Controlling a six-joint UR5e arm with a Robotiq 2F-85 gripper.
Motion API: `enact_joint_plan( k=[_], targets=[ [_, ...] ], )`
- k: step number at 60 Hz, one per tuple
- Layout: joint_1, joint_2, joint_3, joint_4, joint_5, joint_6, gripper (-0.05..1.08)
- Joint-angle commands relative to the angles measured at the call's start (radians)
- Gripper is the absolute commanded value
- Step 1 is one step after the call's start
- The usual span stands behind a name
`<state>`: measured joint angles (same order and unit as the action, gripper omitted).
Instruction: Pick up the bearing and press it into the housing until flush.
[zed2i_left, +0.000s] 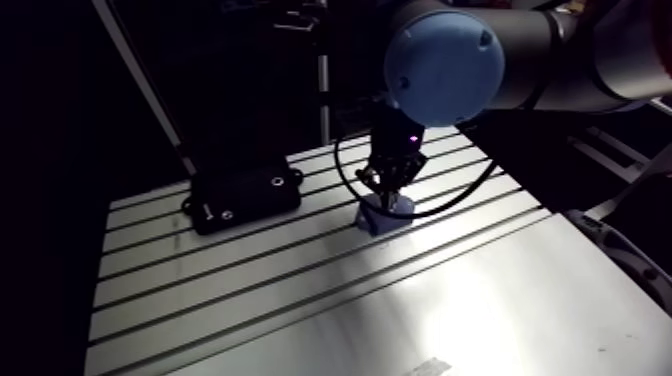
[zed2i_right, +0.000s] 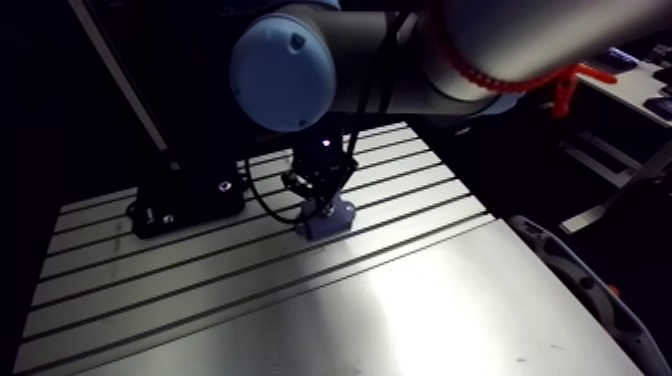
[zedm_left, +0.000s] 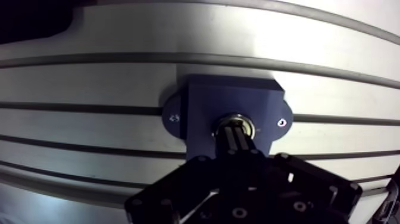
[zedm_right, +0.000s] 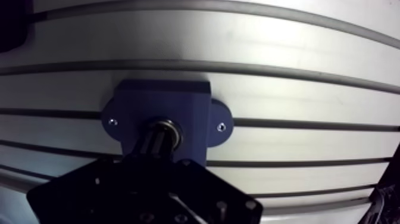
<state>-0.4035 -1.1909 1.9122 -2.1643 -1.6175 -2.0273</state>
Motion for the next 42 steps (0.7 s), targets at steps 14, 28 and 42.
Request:
enact_joint_plan(
  k=[14,28,42],
  targets=[
    [-0.002,0.0,0.0,-0.001,0.0,-0.002,1.08],
    [-0.002,0.0,0.0,-0.001,0.0,-0.003,1.08],
    [-0.007,0.0,-0.002,-0.001,0.001,-0.003,1.08]
  ],
)
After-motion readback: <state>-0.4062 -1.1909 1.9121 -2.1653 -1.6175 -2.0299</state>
